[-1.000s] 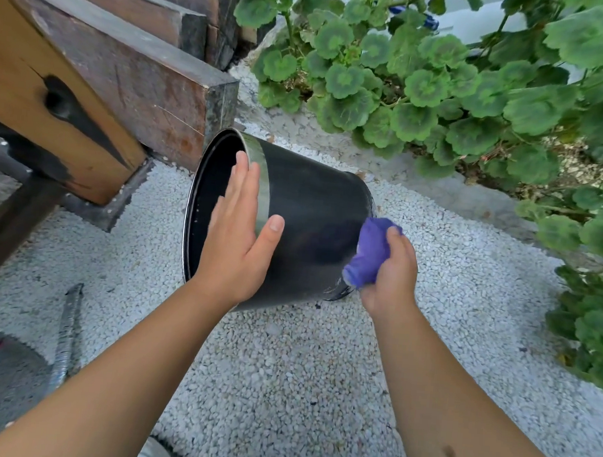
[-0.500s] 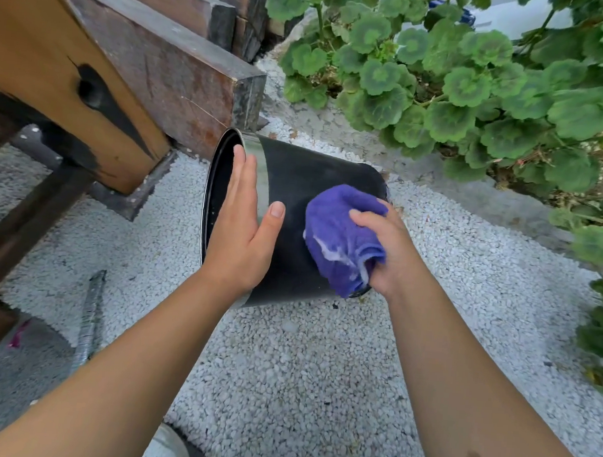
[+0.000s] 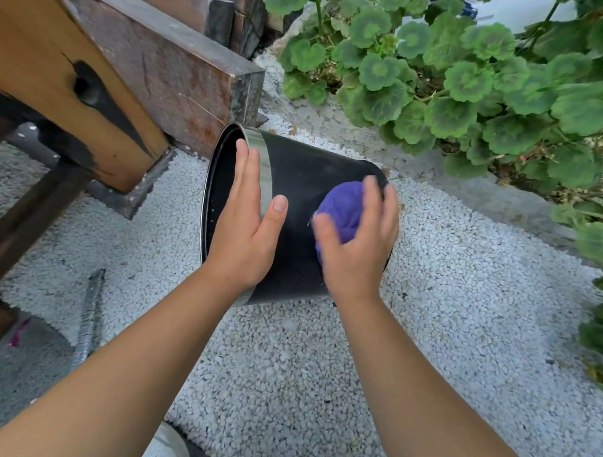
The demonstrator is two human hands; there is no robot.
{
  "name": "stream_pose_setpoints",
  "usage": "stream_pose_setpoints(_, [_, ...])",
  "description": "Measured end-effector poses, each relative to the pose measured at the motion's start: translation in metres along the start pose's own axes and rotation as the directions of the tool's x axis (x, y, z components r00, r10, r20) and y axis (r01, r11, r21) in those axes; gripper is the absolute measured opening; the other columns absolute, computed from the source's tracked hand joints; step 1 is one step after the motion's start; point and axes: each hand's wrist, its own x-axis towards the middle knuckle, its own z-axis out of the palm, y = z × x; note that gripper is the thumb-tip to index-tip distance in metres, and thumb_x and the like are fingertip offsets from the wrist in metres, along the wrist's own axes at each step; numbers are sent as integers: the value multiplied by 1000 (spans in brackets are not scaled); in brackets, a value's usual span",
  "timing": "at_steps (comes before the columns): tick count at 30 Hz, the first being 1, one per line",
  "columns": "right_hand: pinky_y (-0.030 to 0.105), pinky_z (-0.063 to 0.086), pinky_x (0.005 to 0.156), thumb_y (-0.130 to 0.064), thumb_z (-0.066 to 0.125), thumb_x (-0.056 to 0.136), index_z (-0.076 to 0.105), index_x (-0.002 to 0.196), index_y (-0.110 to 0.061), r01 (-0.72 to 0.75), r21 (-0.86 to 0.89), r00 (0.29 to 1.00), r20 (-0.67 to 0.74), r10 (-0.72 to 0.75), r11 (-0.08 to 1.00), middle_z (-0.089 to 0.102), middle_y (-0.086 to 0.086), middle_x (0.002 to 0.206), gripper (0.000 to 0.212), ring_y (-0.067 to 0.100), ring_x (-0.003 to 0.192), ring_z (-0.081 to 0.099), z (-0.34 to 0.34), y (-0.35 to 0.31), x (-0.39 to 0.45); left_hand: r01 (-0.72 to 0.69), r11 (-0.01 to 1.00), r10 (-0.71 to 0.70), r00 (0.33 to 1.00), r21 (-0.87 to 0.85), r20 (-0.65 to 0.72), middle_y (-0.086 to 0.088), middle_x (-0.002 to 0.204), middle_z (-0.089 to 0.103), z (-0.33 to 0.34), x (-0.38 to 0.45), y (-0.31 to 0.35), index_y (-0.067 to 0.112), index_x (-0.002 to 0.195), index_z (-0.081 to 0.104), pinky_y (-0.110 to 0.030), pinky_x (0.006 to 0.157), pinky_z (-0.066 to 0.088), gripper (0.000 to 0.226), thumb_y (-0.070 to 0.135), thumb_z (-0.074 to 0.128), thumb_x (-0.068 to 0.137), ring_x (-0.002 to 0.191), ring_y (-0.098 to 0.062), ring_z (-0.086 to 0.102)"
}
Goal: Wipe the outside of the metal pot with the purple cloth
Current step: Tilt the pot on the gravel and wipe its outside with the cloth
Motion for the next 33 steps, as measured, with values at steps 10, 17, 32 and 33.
stream_pose_setpoints(10, [35, 40, 92, -22, 58, 94, 68, 115, -24, -1, -256, 1000, -4, 0, 967, 48, 6, 141, 24, 35, 120, 39, -5, 60, 7, 8, 1000, -8, 1000, -15, 5, -1, 164, -8, -4, -3, -8, 12, 156, 1, -8, 113, 0, 73, 53, 26, 100, 148, 0, -8])
stream_pose_setpoints(17, [22, 45, 96, -19, 61, 87, 67, 95, -35, -266, 282, 938, -145, 315, 922, 59, -11, 116, 19, -8, 100, 55, -16, 10, 22, -13, 999, 13, 1000, -36, 1, -3, 164, -7, 1, -3, -5, 11, 156, 2, -7, 111, 1, 73, 51, 27, 100, 147, 3, -7])
stream_pose_setpoints(32, [31, 38, 85, -20, 59, 92, 70, 106, -22, -177, -108, 974, -159, 159, 978, 50, 7, 135, 17, 35, 118, 37, 15, 48, -4, 45, 988, -35, 997, -145, 65, 0, 163, -13, -7, -7, -8, 11, 155, -3, -16, 117, -2, 75, 49, 29, 98, 147, 0, -11])
stream_pose_setpoints(33, [31, 38, 83, -21, 58, 94, 68, 108, -23, -207, -115, 968, -168, 186, 972, 48, 6, 137, 18, 34, 119, 35, 13, 57, -4, 43, 989, -33, 997, -144, 74, 0, 164, -11, -5, -7, -5, 12, 155, -2, -16, 117, -1, 76, 50, 31, 98, 148, -1, -10])
